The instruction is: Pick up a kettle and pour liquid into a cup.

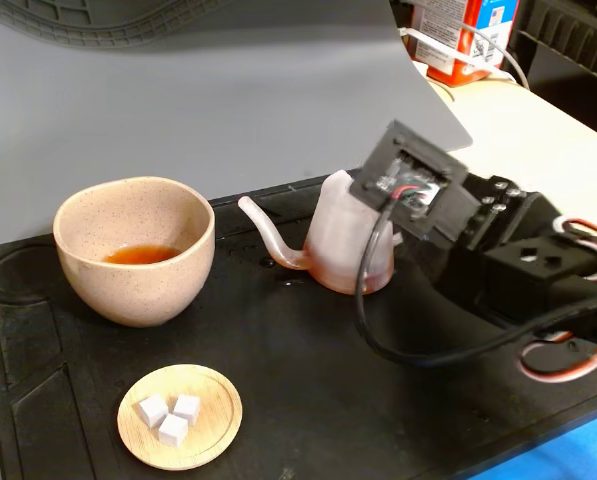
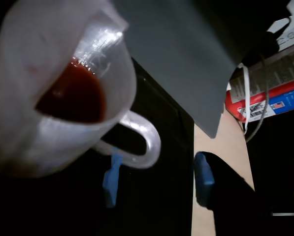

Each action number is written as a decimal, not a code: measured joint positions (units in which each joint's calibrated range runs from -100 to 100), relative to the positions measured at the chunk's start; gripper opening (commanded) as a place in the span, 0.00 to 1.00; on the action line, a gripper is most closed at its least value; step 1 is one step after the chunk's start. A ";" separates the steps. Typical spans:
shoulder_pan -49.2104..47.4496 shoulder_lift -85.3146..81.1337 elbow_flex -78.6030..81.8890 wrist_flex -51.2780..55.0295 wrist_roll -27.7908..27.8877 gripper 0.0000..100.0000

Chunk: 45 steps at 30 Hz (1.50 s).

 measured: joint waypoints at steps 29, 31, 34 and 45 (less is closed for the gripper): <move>-0.91 -101.37 41.87 43.41 -20.27 0.01; -0.91 -107.11 42.26 49.98 -20.90 0.01; -0.91 -114.21 42.55 61.18 -22.00 0.01; -1.74 -114.90 42.55 83.85 -25.14 0.01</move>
